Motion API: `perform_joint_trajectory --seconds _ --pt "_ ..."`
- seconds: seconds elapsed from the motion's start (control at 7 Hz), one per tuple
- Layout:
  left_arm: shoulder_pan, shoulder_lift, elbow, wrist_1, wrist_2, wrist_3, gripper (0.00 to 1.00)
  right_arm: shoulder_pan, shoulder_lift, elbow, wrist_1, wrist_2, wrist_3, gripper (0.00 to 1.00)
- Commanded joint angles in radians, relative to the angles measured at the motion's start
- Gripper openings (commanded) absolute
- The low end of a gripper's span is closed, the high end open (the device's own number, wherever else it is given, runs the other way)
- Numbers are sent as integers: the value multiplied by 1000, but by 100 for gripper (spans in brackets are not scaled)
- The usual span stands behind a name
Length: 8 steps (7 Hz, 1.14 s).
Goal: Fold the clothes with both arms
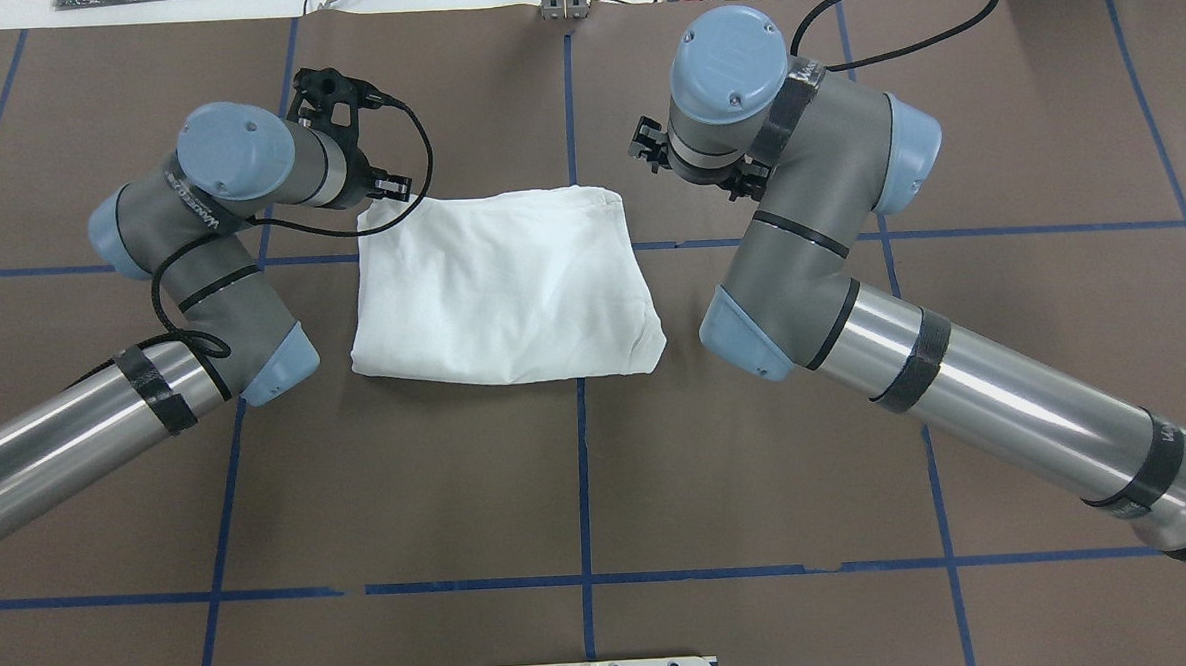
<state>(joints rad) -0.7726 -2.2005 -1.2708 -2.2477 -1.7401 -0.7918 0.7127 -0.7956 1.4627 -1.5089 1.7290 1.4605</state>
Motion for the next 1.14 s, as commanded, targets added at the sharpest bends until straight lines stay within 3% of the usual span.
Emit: perform_joint_trajectory --seconds 0.0,0.29,0.57,0.71,1.0 --pt "-56 86 -135 57 -94 113 100 65 -32 4 -7 100 -112 100" --pt "-112 233 -363 164 -166 260 100 160 -130 60 -28 156 -367 100" --pt "-218 373 -536 274 -313 447 100 328 -331 154 -33 304 -736 100" --pt "-331 416 -573 339 -384 564 100 425 -417 165 -31 351 -928 100" --pt "-420 549 -566 333 -407 638 100 598 -609 173 -28 452 -1253 100"
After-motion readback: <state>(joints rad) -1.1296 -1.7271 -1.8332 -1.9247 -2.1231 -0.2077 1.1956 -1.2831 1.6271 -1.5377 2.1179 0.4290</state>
